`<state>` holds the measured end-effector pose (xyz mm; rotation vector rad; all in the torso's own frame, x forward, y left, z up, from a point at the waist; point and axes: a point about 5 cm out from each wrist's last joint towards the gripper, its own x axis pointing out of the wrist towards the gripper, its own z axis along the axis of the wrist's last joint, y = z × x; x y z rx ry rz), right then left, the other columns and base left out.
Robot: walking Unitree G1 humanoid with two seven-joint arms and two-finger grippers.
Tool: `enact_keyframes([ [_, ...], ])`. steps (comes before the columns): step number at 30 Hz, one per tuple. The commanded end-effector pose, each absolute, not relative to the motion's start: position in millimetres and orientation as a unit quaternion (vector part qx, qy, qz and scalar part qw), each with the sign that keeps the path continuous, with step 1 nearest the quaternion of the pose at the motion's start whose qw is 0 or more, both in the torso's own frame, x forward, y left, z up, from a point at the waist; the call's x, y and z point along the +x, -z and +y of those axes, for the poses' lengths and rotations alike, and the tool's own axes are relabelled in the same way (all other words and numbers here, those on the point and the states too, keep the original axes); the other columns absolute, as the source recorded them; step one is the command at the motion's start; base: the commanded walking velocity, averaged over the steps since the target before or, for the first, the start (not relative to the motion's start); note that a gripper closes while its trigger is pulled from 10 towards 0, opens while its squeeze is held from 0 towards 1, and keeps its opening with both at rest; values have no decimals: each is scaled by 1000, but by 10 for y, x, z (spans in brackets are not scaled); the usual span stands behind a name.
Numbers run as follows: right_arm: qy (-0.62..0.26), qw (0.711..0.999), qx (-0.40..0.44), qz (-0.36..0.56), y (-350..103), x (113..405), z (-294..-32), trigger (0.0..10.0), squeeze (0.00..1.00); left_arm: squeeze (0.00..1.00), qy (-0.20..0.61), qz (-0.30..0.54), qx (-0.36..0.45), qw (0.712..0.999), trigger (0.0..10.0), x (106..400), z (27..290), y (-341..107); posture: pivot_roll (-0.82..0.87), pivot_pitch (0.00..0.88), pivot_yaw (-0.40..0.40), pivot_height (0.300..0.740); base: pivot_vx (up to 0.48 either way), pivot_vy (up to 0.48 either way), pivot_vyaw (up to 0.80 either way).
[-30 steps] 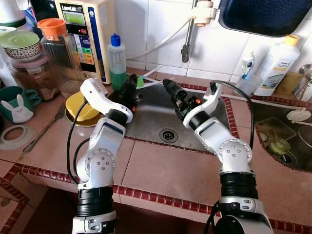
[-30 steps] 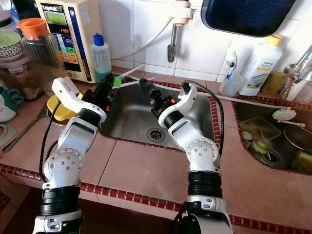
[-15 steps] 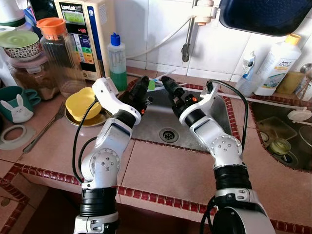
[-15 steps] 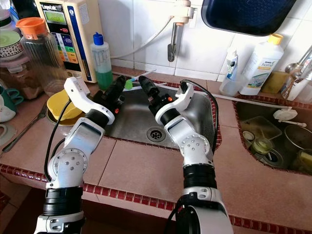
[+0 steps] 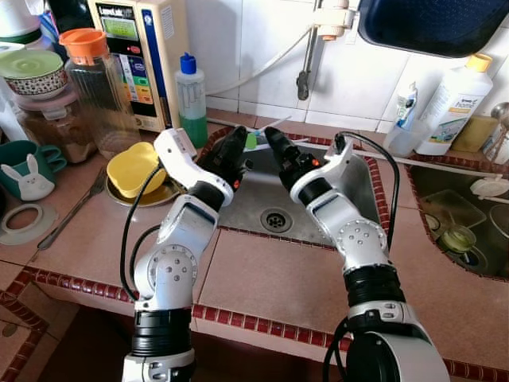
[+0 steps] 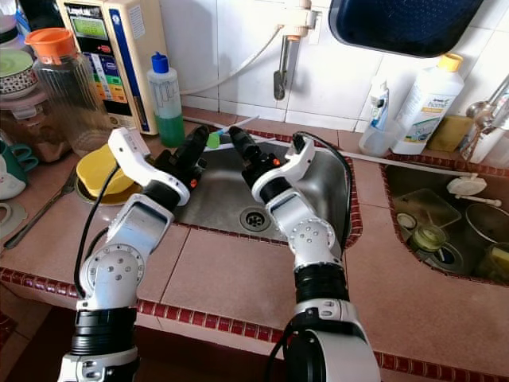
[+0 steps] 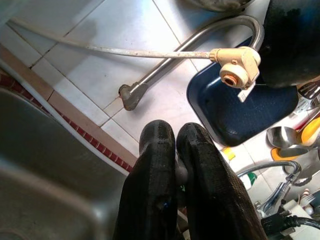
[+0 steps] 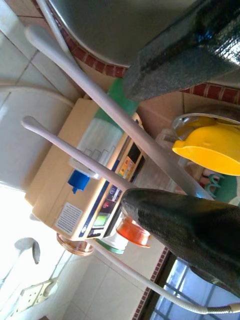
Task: Kitchen organization
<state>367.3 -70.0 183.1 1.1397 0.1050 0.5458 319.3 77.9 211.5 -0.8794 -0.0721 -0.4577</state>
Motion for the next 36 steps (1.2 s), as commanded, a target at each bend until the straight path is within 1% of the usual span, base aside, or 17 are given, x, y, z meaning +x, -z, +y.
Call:
enact_keyframes([
  [1,-283,787,547,41,-1991,3673,-455,0,0,0,234,-38,-433,870,1373,3158,670,-2179,120,13,-25,740,0,0,0],
  [2,-281,788,547,40,-1989,3680,-459,0,0,0,235,-37,-433,869,1686,3158,667,-2178,120,12,-26,740,0,0,0],
  [3,-281,788,547,40,-1989,3680,-459,0,0,0,235,-37,-433,869,1686,3158,667,-2178,120,12,-26,740,0,0,0],
  [4,-277,791,545,38,-1990,3693,-468,0,0,0,236,-36,-434,869,2549,3154,656,-2171,120,12,-26,740,0,0,0],
  [5,-274,793,543,37,-1992,3701,-475,0,0,0,236,-35,-433,869,3020,3152,650,-2166,119,14,-25,740,0,0,0],
  [6,-274,793,543,37,-1992,3701,-475,0,0,0,236,-35,-433,869,3020,3152,650,-2166,119,14,-25,740,0,0,0],
  [7,-273,794,542,37,-1993,3706,-480,0,0,0,236,-35,-433,869,3294,3151,646,-2163,119,14,-25,740,0,0,0],
  [8,-272,795,540,38,-1993,3712,-486,0,0,0,236,-34,-433,869,4039,3151,643,-2162,120,14,-27,740,0,0,0],
  [9,-271,799,536,40,-1989,3718,-495,0,0,0,237,-33,-432,870,6510,3151,642,-2160,120,14,-26,740,0,0,0],
  [10,-271,799,536,40,-1989,3718,-495,0,0,0,237,-33,-432,870,6510,3151,642,-2160,120,14,-26,740,0,0,0],
  [11,-272,805,525,45,-1979,3723,-517,0,0,0,238,-32,-430,870,9765,3152,642,-2158,119,14,-27,740,0,0,0],
  [12,-274,809,519,46,-1972,3724,-533,0,0,0,239,-31,-427,871,10000,3152,642,-2154,119,14,-27,740,0,0,0],
  [20,-268,817,508,45,-1931,3737,-623,0,0,0,242,-26,-423,873,10000,3147,645,-2139,115,15,-24,740,0,0,0],
  [21,-267,818,508,44,-1929,3736,-622,0,0,565,245,-25,-425,871,10000,3143,629,-2140,115,15,-23,740,0,0,0],
  [22,-267,818,508,44,-1930,3736,-619,0,0,565,246,-25,-424,871,10000,3142,621,-2141,115,14,-23,740,0,0,0],
  [23,-267,818,508,44,-1931,3735,-615,0,0,1000,246,-24,-424,871,10000,3143,615,-2141,115,15,-21,740,0,0,0],
  [36,-258,821,507,38,-1936,3751,-613,0,0,1000,231,-24,-425,875,10000,3163,677,-2126,120,14,-20,740,0,0,0],
])
